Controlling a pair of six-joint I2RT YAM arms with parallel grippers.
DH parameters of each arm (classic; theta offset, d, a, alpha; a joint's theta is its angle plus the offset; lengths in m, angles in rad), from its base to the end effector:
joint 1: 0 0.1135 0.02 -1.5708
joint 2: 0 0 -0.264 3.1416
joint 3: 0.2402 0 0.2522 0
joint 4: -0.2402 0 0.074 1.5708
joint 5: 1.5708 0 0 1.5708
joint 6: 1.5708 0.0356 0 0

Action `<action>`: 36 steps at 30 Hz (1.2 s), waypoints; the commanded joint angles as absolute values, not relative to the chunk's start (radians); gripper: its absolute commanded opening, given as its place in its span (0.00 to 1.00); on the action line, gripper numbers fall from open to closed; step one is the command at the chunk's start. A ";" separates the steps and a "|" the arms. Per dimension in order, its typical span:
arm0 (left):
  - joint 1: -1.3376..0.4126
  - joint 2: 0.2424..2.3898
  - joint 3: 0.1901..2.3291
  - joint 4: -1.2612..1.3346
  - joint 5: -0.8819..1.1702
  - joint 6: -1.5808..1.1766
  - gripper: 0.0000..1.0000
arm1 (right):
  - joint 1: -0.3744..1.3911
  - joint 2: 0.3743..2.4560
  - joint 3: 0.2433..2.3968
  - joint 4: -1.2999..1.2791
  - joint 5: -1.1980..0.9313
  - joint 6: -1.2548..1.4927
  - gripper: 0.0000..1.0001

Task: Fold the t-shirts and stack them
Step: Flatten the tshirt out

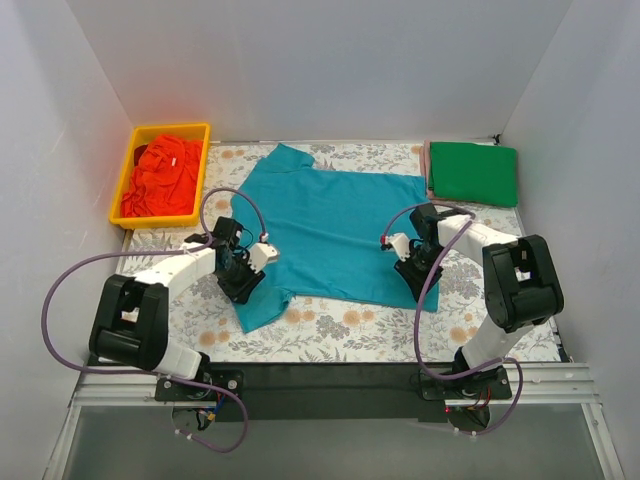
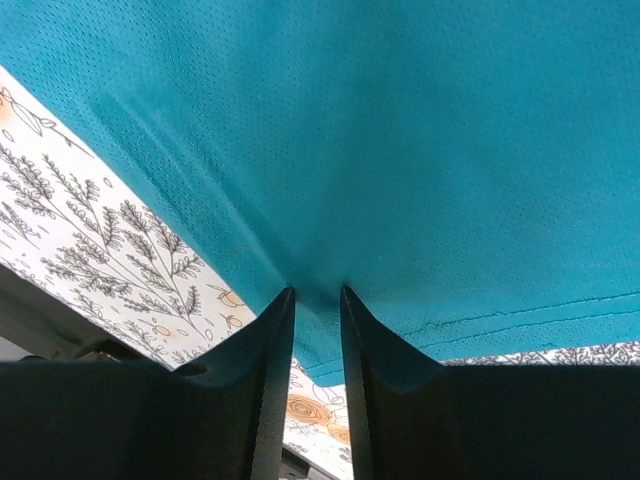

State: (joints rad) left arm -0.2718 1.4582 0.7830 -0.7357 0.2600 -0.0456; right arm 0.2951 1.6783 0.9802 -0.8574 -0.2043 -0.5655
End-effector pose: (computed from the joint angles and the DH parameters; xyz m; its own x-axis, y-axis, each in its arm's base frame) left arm 0.2252 -0.0723 0.1625 -0.9636 0.2228 -0.1475 0.2552 0.9310 -0.2608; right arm 0.2622 0.0872 0.1556 -0.6535 -0.7471 -0.1216 -0.7556 0.6345 0.1631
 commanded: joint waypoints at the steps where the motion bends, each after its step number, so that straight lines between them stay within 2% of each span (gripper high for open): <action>1: -0.275 1.421 0.718 -0.747 0.224 0.032 0.31 | 0.293 1.701 0.934 -0.815 -0.150 -0.618 0.31; 6: -0.351 1.277 0.618 -0.894 0.221 0.057 0.30 | 0.311 1.625 0.879 -0.892 -0.152 -0.699 0.32; 10: -0.367 1.175 0.708 -1.043 0.319 0.077 0.28 | 0.308 1.528 0.994 -1.025 -0.262 -0.768 0.34; 14: -0.310 1.235 0.866 -0.994 0.328 0.055 0.29 | 0.299 1.554 1.141 -1.029 -0.308 -0.727 0.36; 16: -0.270 1.334 0.926 -0.951 0.322 0.041 0.29 | 0.298 1.597 1.184 -0.994 -0.310 -0.675 0.36; 21: -0.178 1.520 0.974 -0.796 0.313 -0.026 0.30 | 0.298 1.723 1.181 -0.882 -0.253 -0.611 0.32; 28: -0.173 1.546 0.887 -0.739 0.285 -0.008 0.30 | 0.301 1.772 1.076 -0.828 -0.213 -0.627 0.31; 31: -0.173 1.485 0.806 -0.771 0.287 0.041 0.31 | 0.313 1.746 0.991 -0.830 -0.203 -0.653 0.32; 36: -0.175 1.308 0.687 -0.903 0.298 0.093 0.29 | 0.339 1.617 0.910 -0.918 -0.322 -0.713 0.39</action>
